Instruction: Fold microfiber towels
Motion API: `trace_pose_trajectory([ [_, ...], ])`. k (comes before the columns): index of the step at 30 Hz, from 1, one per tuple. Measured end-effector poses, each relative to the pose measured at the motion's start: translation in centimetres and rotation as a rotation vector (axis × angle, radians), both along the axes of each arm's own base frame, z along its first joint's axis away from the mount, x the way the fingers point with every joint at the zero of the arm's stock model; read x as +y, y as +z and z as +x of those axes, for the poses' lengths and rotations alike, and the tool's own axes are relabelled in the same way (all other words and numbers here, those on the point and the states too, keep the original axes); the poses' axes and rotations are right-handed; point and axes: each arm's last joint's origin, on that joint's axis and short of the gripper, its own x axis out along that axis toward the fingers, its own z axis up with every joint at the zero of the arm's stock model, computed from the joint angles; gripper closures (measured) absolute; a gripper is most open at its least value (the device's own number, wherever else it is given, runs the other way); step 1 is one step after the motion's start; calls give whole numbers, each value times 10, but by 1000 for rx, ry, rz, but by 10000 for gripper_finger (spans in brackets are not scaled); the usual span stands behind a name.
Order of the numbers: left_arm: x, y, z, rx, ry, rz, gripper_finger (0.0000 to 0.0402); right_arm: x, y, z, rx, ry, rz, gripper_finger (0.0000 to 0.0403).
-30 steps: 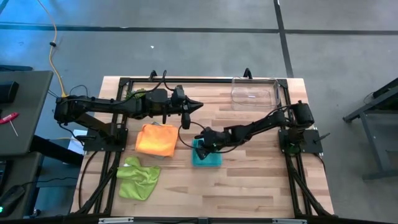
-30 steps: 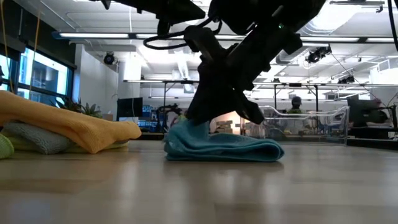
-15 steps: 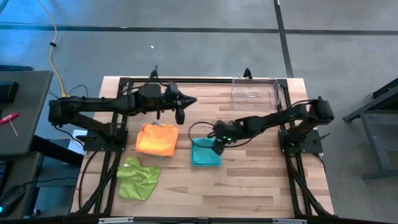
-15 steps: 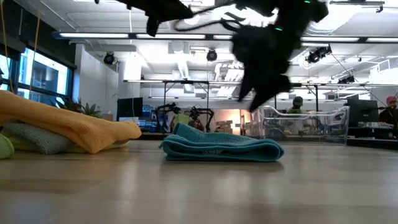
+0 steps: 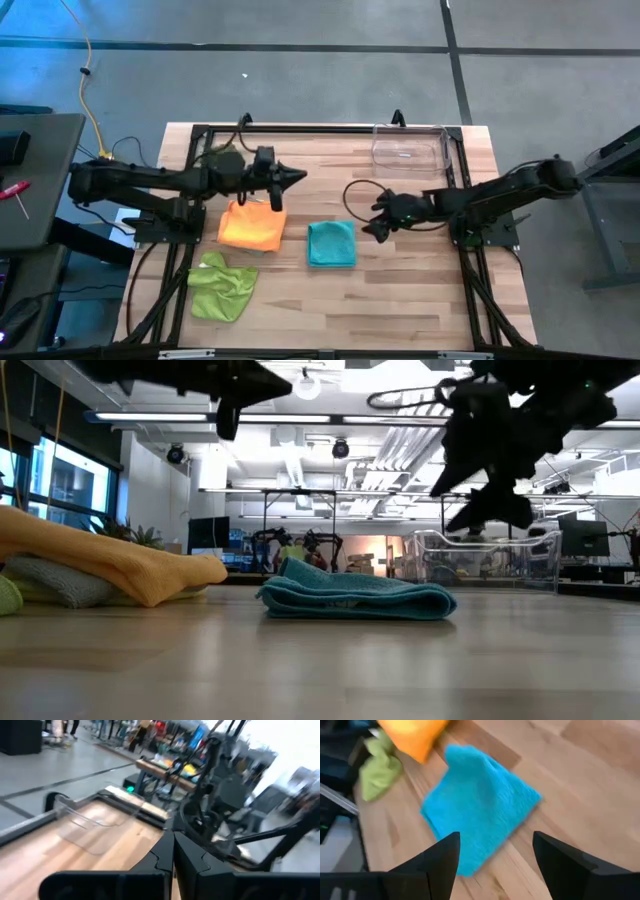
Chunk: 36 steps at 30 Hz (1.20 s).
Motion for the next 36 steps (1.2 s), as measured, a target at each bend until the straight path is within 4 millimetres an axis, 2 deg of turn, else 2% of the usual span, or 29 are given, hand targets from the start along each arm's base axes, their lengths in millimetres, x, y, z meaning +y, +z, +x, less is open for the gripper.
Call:
trace_pose_trajectory([
  [6, -14, -30, -7, -57, -61, -78, 399, -1, 6, -2, -58, -13, -18, 160],
  [14, -19, -33, -7, -21, -43, -9, 367, 0, 10, 1, -103, 34, -26, 160],
  [18, -19, -34, -7, -10, -42, 13, 323, 0, 9, 0, -101, 36, -27, 160],
  [27, -20, -37, -7, 23, -53, 17, 196, 0, 9, 0, -100, 21, -4, 160],
  [32, -21, -37, -7, 21, -92, 10, 149, 0, 9, 0, -99, -6, 30, 160],
  [36, -21, -37, -7, 20, -116, 3, 125, 0, 9, 0, -98, -22, 50, 160],
])
